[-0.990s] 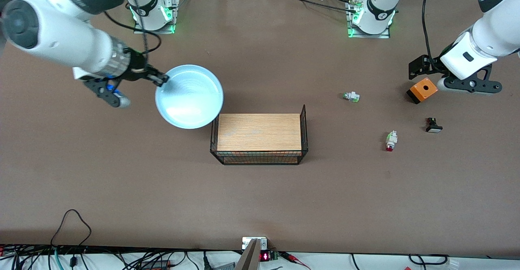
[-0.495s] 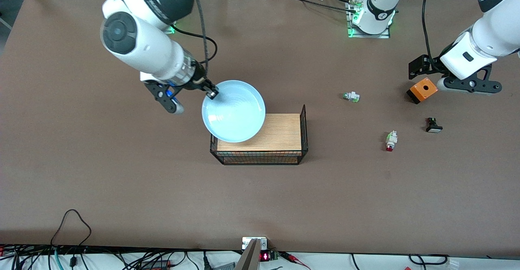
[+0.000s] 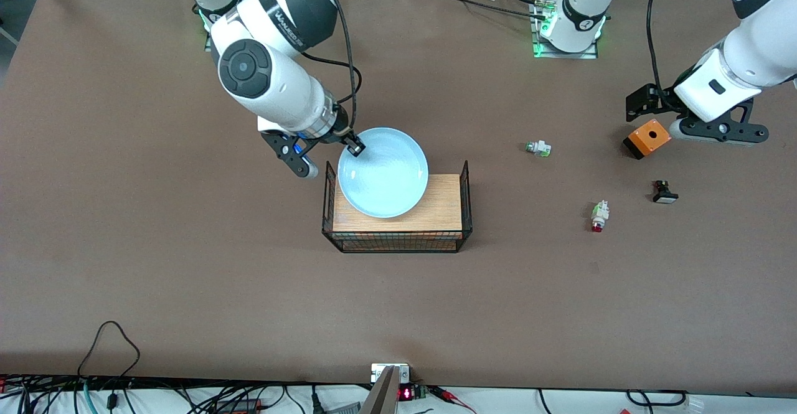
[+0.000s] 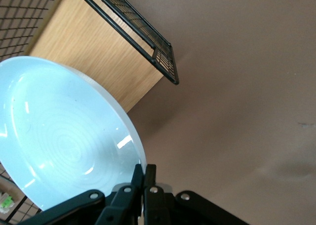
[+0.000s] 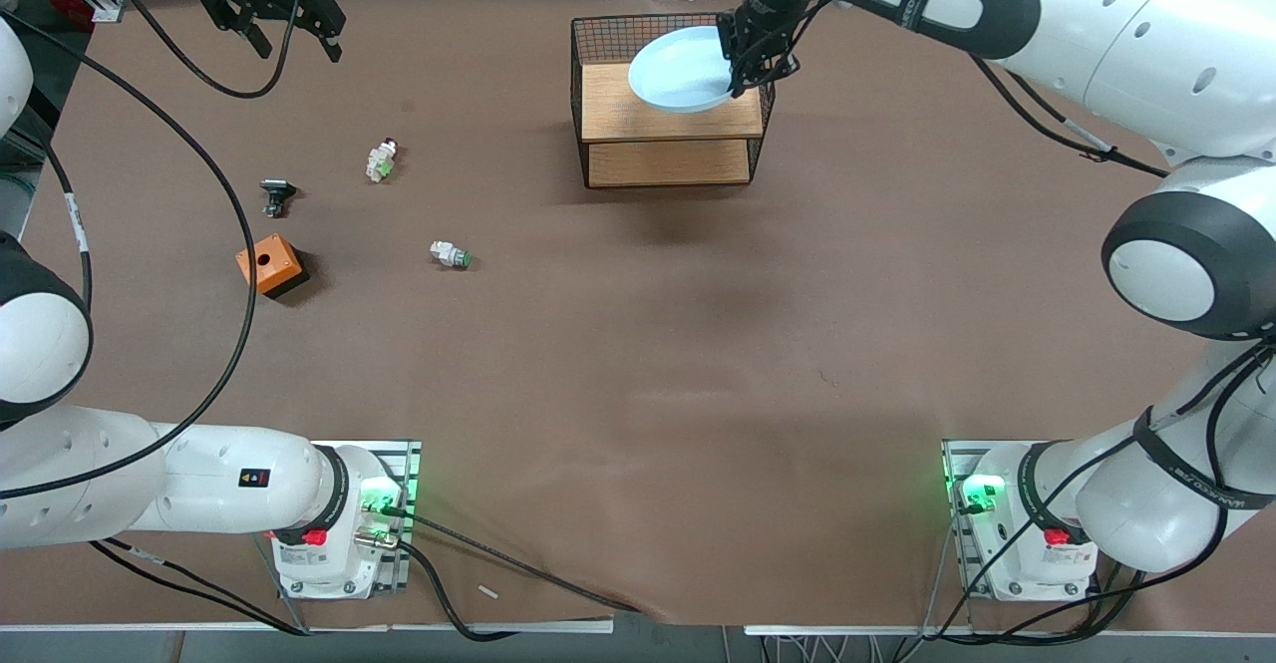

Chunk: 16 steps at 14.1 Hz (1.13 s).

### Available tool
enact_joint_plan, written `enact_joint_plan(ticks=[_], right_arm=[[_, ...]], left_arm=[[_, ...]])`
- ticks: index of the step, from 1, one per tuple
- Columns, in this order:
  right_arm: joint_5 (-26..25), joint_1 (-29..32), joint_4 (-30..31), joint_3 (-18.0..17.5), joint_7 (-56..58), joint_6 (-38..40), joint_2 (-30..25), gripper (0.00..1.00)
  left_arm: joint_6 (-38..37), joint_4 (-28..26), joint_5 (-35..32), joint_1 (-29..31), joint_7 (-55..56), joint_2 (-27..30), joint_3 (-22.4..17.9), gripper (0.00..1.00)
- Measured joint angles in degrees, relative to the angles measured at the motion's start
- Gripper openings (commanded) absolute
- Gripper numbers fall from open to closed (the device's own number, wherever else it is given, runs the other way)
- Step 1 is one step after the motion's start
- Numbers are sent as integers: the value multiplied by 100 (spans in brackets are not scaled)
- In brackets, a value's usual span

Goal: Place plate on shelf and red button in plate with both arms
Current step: 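Lower the blue plate onto the wooden tray and open the right gripper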

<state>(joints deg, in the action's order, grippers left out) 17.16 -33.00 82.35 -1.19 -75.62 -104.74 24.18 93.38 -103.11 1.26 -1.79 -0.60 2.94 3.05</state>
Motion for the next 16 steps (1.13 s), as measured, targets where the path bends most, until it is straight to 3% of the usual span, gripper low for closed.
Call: enact_joint_plan(ticks=[7,15,16], right_arm=[[0,-102,0,24,0,-648,396,0],[0,-142,68,109,275,-694,606,0],[0,-139,78,127,335,-704,610,7]], left_arm=[[-1,15,0,0,0,0,0,100],[-1,21,0,0,0,0,0,100],[-1,21,0,0,0,0,0,100]])
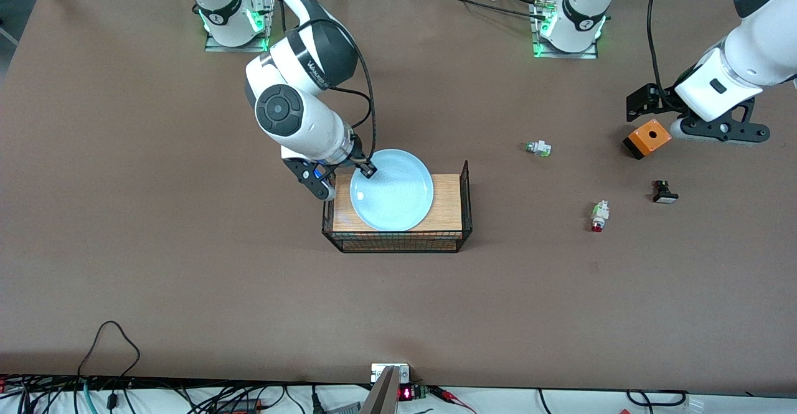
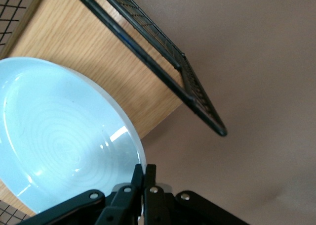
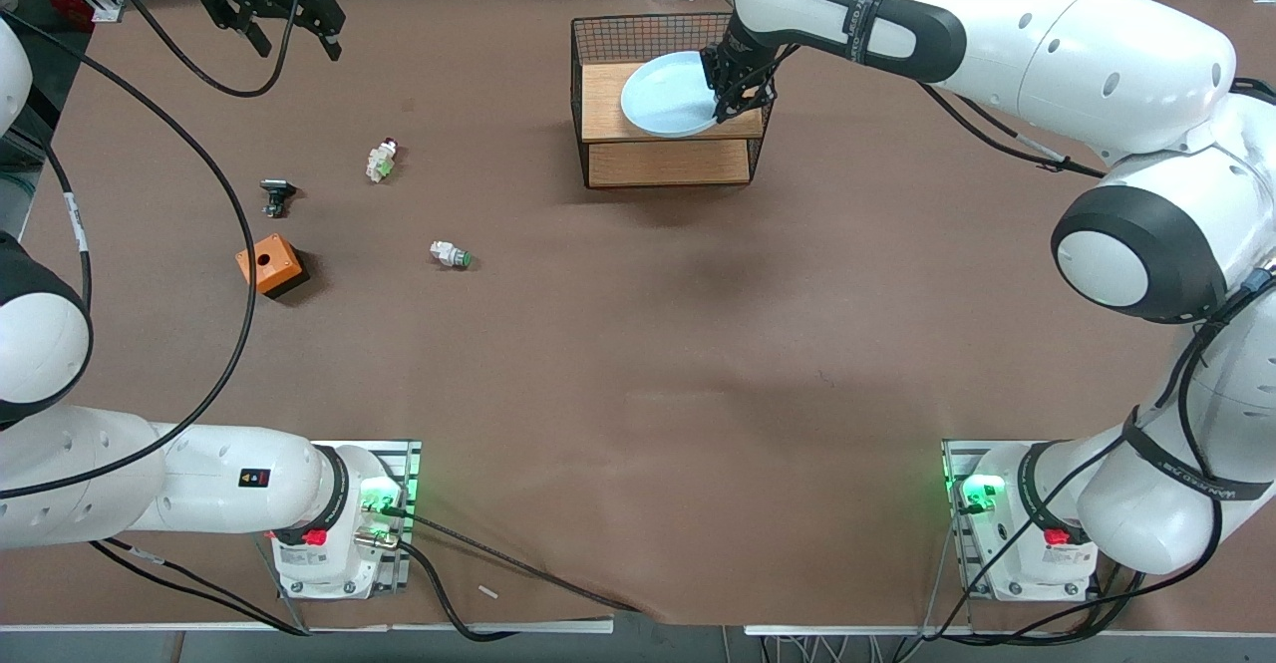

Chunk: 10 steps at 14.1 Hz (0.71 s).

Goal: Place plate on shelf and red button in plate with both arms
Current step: 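Lower the blue plate onto the wooden tray and open the right gripper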

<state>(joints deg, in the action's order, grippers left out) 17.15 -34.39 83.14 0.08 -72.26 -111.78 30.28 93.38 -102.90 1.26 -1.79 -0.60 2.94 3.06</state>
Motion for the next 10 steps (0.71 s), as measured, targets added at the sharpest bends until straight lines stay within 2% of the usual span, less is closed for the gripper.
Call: enact_joint_plan(ticks=[1,2,7,10], right_arm=[[0,10,3,19,88,-4,0,50],[0,28,4,43,150,-5,0,99],[-18,109,-11,144,353,-1,-16,100],[-43,172,-123,156,435,182,-284,100]], left_arm=[[0,0,0,0,0,0,0,100],[0,0,0,0,0,0,0,100],[0,0,0,-1,0,0,1,100],[0,2,0,-1,4,-2,1,100]])
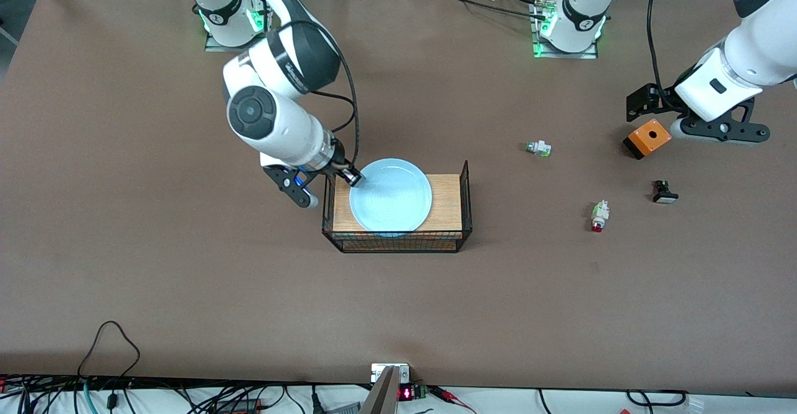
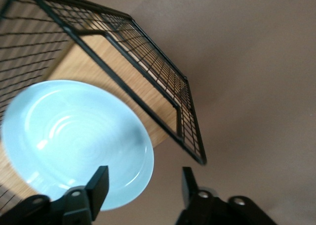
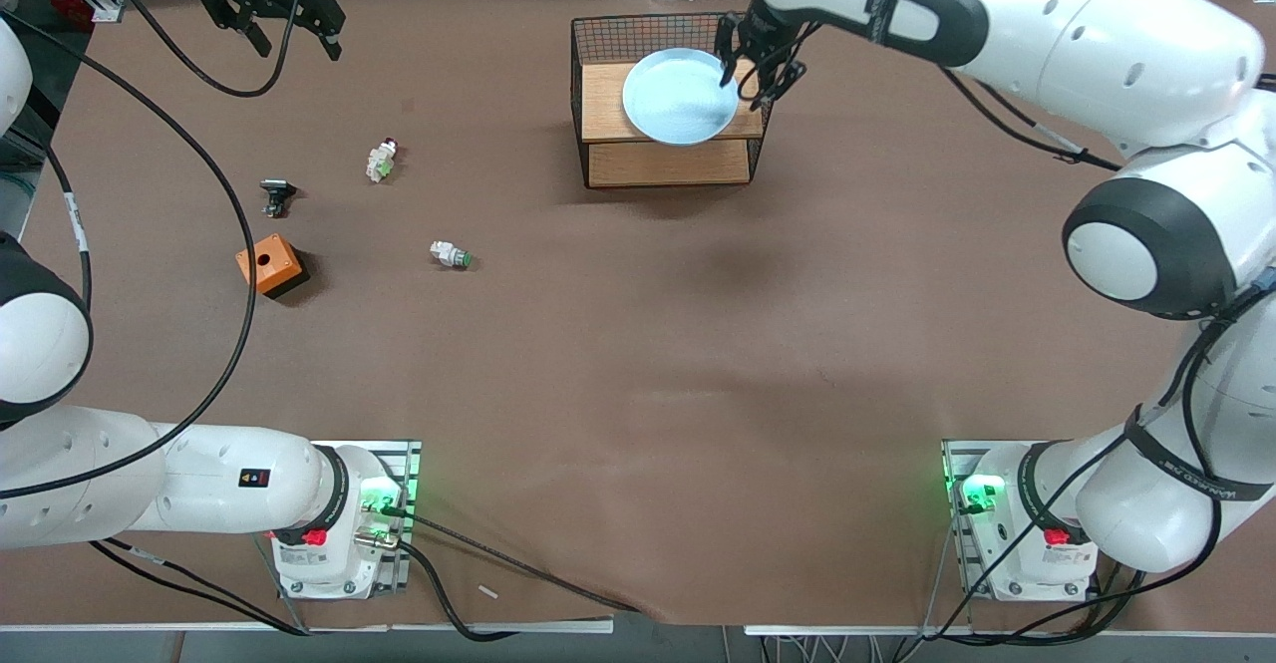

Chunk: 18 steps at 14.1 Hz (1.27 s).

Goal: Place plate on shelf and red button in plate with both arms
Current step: 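Lower the blue plate onto the wooden tray and open the right gripper, then withdraw the right gripper while the left gripper grasps the red button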

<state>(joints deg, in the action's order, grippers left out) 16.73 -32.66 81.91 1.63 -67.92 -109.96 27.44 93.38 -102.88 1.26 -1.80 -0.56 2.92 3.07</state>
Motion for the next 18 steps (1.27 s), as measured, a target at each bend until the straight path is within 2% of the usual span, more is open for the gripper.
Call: enact_joint_plan(ticks=[4,6,8,12,15,18], right_arm=[[-11,468,-362,45,1186,786,-558,100],[-107,709,-394,185,2014,1110,-683,100],[-442,813,-391,418,2897,1322,-687,100],[-1281,1022,-384,711,4423,1511,-673,100],[-1429,1468,-386,757,5330,1610,-701,100],[-1435,2097,-384,764,6322,1754,-817,100]], left_arm=[[-1,-3,0,9,0,-176,-24,100],[19,-25,-43,33,-3,-537,-62,100],[340,-55,-205,71,-4,-1104,-78,100],[1722,-269,-332,119,-5,-2183,-79,100],[3200,-820,-431,229,-106,-2596,-84,100],[4294,-1196,-470,381,-398,-2933,-88,99]])
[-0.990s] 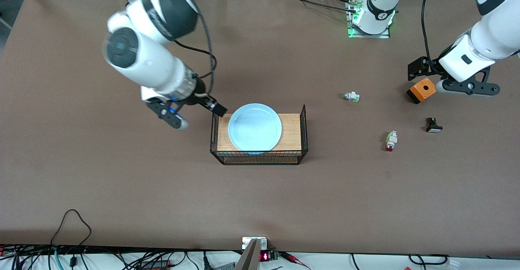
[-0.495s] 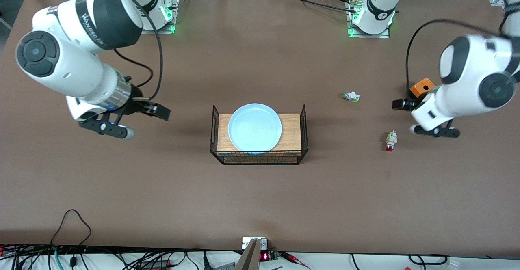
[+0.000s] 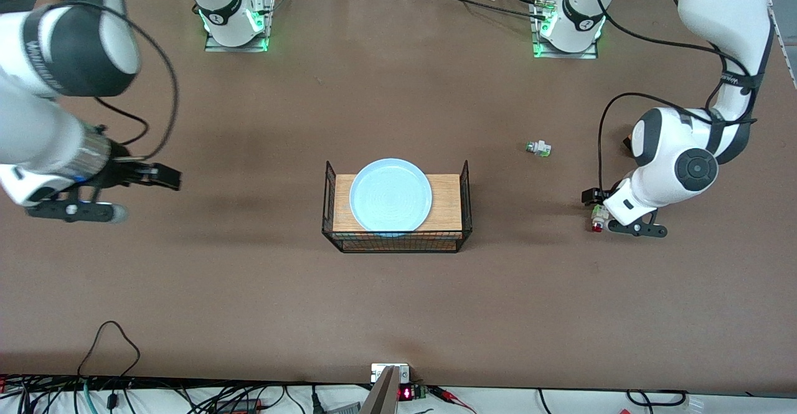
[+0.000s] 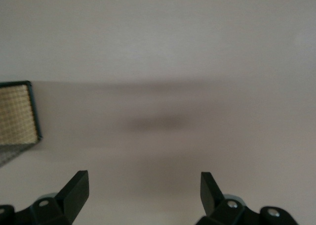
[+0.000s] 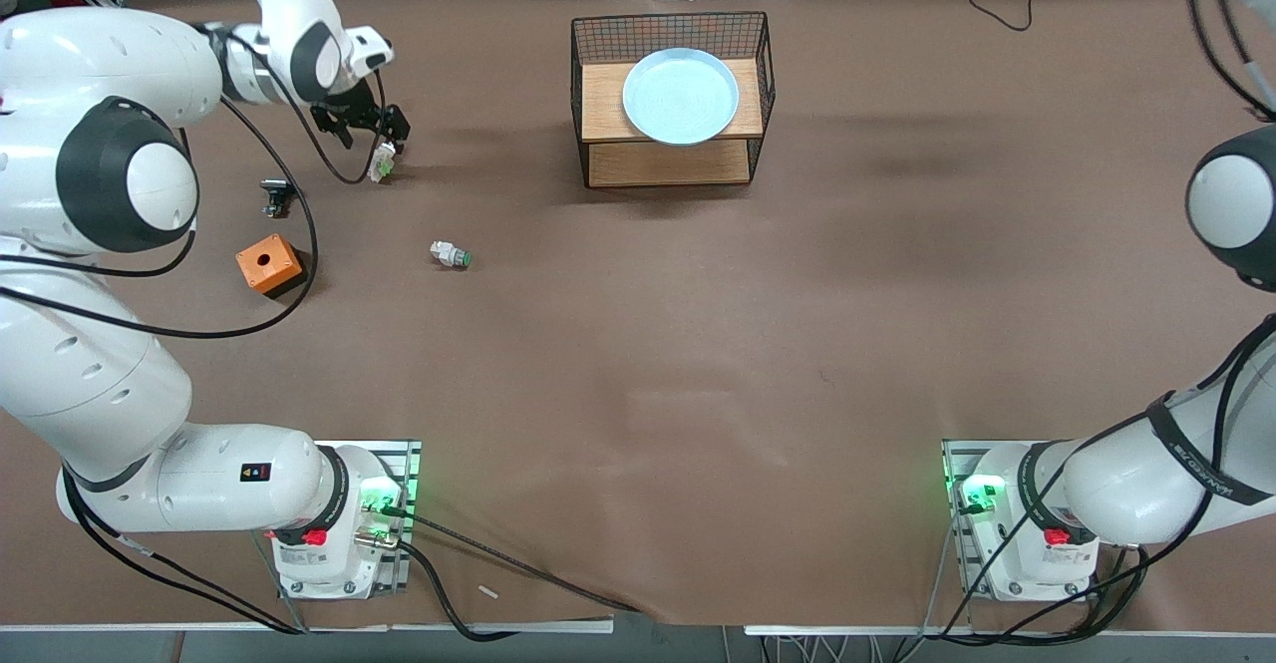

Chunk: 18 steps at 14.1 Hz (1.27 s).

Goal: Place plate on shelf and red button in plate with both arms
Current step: 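Withdraw the right gripper while the left gripper grasps the red button, then carry the red button with the left gripper over the blue plate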

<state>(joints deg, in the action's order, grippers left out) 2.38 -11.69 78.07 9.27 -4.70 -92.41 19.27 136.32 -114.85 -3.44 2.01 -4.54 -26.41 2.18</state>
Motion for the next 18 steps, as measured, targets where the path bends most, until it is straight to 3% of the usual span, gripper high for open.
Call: enact_joint_plan(ticks=[2,3,5,7,8,14,18], right_arm=[[0,341,6,-27,411,160,-130,100],[0,543,13,-123,532,198,-202,100],[0,929,19,-420,599,269,-326,100],[0,1029,19,-546,597,525,-424,100],[0,1029,47,-566,587,618,-481,100],[0,1193,1438,-568,575,11,-1407,100],[-167,1192,1523,-611,575,8,-1672,100]], left_arm=[[444,-109,0,95,-170,-179,-1,91],[619,-132,-1,127,-203,-260,-2,81],[819,-149,-1,141,-252,-389,0,47],[862,-150,-1,141,-259,-441,6,22],[862,-150,-1,141,-262,-442,7,16],[451,-49,-2,139,-269,-360,40,15],[-1327,707,0,113,-263,183,400,15]])
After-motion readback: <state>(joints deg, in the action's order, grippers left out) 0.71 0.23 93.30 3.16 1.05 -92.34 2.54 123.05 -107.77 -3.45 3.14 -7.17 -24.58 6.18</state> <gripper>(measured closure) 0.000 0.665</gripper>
